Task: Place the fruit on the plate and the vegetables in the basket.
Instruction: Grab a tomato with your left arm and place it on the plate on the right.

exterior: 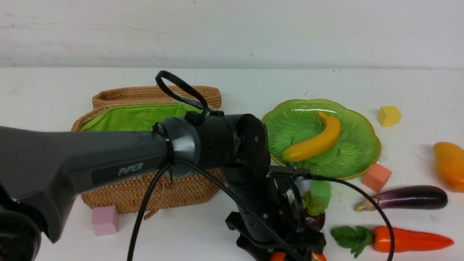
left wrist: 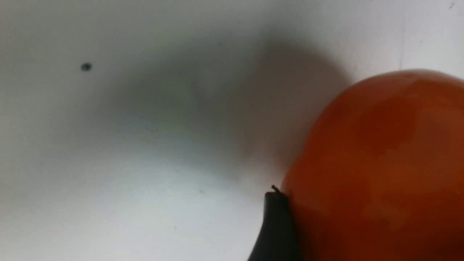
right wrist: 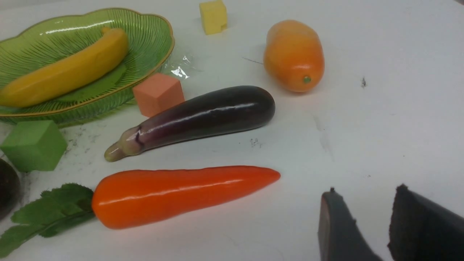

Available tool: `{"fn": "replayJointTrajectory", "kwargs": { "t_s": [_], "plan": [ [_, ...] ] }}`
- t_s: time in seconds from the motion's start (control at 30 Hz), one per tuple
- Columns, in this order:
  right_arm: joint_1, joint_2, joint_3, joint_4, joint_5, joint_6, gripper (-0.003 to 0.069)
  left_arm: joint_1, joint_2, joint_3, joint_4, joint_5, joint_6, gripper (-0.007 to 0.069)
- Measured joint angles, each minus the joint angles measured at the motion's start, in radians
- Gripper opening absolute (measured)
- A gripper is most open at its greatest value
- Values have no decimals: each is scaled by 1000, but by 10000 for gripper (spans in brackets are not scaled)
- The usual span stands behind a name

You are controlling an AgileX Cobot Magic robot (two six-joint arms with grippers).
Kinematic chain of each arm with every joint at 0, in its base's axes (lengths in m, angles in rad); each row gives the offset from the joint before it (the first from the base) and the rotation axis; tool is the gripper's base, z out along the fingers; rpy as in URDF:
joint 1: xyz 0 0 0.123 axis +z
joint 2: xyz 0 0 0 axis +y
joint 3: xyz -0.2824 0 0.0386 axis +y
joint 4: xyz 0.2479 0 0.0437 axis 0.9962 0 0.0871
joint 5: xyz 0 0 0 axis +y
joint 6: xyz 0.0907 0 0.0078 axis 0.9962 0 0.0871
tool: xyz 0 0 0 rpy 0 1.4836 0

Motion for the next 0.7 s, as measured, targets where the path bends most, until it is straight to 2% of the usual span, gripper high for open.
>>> {"fn": "replayJointTrajectory", "kwargs": {
  "t_s": [0.7],
  "plan": [
    [0, 0, 0, 0, 0, 0, 242, 0, -85, 2, 7, 22, 0, 505]
  ]
}}
